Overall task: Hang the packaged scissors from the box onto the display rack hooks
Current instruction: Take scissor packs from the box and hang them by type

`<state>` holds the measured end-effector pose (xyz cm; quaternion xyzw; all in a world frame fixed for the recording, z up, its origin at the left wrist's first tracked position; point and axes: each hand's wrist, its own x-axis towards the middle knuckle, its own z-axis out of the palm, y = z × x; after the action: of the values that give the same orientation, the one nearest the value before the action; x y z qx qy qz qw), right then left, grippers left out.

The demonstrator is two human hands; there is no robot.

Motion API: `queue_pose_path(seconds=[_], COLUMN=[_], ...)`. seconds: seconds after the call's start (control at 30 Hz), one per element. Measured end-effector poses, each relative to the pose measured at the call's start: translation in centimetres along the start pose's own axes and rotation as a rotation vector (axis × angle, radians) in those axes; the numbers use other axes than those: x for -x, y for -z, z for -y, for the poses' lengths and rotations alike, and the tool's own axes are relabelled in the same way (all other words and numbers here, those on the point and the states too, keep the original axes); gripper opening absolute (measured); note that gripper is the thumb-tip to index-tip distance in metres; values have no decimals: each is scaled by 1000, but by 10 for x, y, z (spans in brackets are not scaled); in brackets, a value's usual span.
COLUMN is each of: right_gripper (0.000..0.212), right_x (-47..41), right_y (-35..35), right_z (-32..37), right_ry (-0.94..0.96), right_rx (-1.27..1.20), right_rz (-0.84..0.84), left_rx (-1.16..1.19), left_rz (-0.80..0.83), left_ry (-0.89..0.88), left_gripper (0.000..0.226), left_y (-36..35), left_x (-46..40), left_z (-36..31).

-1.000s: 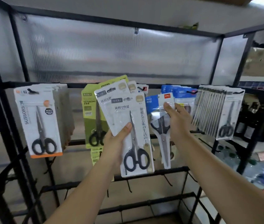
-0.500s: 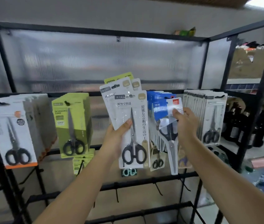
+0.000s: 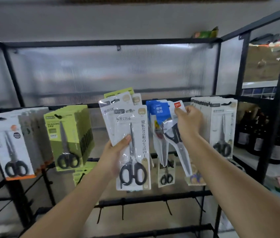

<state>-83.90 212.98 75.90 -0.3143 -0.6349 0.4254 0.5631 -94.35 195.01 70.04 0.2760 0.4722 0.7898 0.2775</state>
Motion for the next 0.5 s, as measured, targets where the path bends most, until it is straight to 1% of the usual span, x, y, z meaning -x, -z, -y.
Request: queue_pose_path(seconds=[0.1,0.17,0.3,0.43,0.5], right_gripper=[32,32,34,36,31], right_x=[-2,-3,-5,-11,-13], right_y=[5,5,2,2,2], right_z=[-2,0,2,4,-1], right_ry=[68,93,149,197,225], right_rx=[68,83,76,150,201], right_rz=[-6,9,18,15,22], left_rx=[-29,-78,-112,-115,-113], left_rz=[-24,-63,-90,-85,-86], left_ry=[-25,-54,-89,-87,-86], left_gripper=[15,11,12,13,16], left_y=[0,0,1,-5,-7], left_x=[8,13,19,25,25], left_z=[3,3,2,3,5])
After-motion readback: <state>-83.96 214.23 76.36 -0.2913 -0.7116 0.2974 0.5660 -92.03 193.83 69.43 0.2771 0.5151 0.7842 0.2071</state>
